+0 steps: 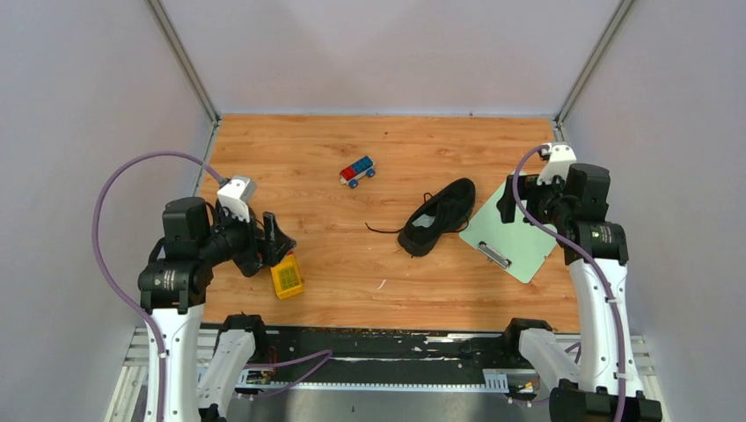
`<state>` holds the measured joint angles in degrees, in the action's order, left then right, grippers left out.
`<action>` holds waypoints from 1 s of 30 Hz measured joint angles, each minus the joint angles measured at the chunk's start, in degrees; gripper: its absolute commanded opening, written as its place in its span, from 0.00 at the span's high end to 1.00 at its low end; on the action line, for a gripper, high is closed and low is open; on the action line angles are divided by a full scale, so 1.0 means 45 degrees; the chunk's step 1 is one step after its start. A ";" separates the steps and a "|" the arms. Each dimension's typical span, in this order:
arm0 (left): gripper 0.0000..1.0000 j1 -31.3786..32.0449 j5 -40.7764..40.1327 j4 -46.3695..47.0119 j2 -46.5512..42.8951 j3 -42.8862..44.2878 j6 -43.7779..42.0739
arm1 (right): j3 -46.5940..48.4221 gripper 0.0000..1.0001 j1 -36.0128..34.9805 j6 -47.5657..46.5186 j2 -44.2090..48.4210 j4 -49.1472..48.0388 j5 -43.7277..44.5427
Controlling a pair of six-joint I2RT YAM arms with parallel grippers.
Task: Tie the shoes
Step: Move the shoe to the center of the board.
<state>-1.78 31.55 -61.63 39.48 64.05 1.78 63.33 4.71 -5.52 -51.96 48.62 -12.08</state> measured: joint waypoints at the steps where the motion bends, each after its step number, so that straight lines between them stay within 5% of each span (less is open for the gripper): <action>1: 0.00 -0.0010 0.0073 0.0005 -0.0087 -0.0175 0.0068 | -0.0117 0.04 0.0000 -0.0282 0.0010 -0.0117 -0.0418; 6: 0.00 -0.0146 0.0899 0.0029 -0.0559 -0.0976 0.0330 | 0.0000 0.18 -0.0398 -0.1530 -0.0544 -0.0389 -0.2676; 14: 0.00 -0.0534 0.1676 -0.0024 -0.1331 -0.1486 0.0452 | 0.1889 0.55 -0.4420 -0.3633 -0.4425 -0.0461 -0.2667; 21: 0.00 -0.1083 0.2103 -0.0175 -0.1719 -0.1642 0.0729 | 0.3332 0.49 -0.6887 -0.4750 -0.8213 0.0869 -0.1812; 30: 0.00 -0.1341 0.2618 -0.0204 -0.1914 -0.1642 0.0986 | 0.3939 0.50 -0.8000 -0.4750 -0.9831 0.1409 -0.1229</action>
<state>-7.81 43.33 -62.54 30.87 56.66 6.22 81.06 -31.29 -26.89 -96.20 54.96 -17.61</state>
